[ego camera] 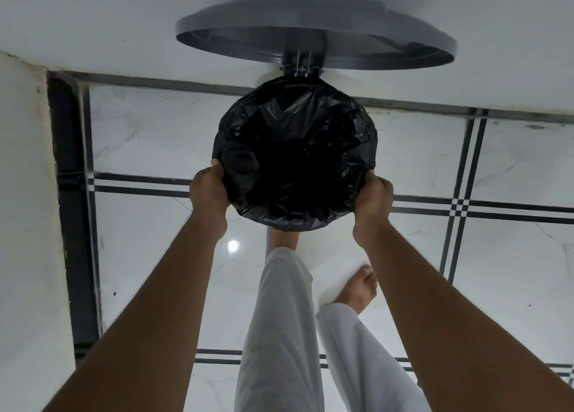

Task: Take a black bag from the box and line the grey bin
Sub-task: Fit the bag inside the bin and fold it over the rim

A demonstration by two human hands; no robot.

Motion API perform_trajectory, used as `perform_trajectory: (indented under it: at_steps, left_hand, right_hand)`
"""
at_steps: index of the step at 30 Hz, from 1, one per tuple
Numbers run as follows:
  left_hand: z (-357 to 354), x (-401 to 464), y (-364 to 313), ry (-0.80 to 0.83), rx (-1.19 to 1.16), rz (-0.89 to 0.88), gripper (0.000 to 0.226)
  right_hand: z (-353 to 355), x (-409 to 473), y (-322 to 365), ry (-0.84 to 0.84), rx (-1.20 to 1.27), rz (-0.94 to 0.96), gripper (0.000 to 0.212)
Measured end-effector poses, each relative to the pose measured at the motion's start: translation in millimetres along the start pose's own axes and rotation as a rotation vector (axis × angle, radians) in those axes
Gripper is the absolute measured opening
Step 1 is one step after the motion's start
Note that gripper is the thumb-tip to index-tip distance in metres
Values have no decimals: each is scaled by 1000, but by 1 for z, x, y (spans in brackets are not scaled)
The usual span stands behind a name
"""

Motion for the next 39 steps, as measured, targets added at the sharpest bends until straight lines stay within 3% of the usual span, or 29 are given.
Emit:
perform_trajectory:
  at_steps: [3,4,6,11,15,18,21,27,31,34,37,39]
  left_hand:
    - [1,5,2,-1,-66,62,20]
    - [0,5,0,17,-130,60,14]
    - [3,3,-3,37,-220,50,31]
    - [10,-3,-19,7,-92,-14,32]
    - [7,0,-32,-13,-114,-19,19]
    - [-4,2,-49,48,-82,-97,38]
    - [-16,2,-62,43,88,-189,36]
    - [-21,14,-70,84,176,-182,26]
    - [-23,15,-75,149,209,-182,38]
    - [-24,10,-75,197,204,-148,26]
    - [-16,1,-76,150,68,-72,18]
    - [-5,-3,-78,49,-17,-67,23]
  right_hand:
    - [8,9,10,-55,-15,52,8]
    - [8,11,14,-49,18,63,19]
    - [8,13,21,-30,46,63,38]
    - [0,10,36,3,-30,29,28]
    - [-9,13,44,59,-77,64,37]
    - [-14,18,51,70,-159,162,50]
    - [-18,17,56,72,-196,180,56]
    - [-20,17,70,98,-174,206,35]
    - [-27,19,68,160,-226,197,46]
    - [-26,21,69,169,-206,171,42]
    - [-17,21,71,153,-127,195,24]
    - [-10,20,71,131,-96,230,33]
Point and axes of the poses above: each hand's wrist, its own x-axis towards the middle knuckle, its own z-axis out of the back of the hand, y = z × x, the point moved 10 cm from there along x, towards the middle knuckle, and after that the axes turned 10 degrees about -y, right-handed, at the moved point
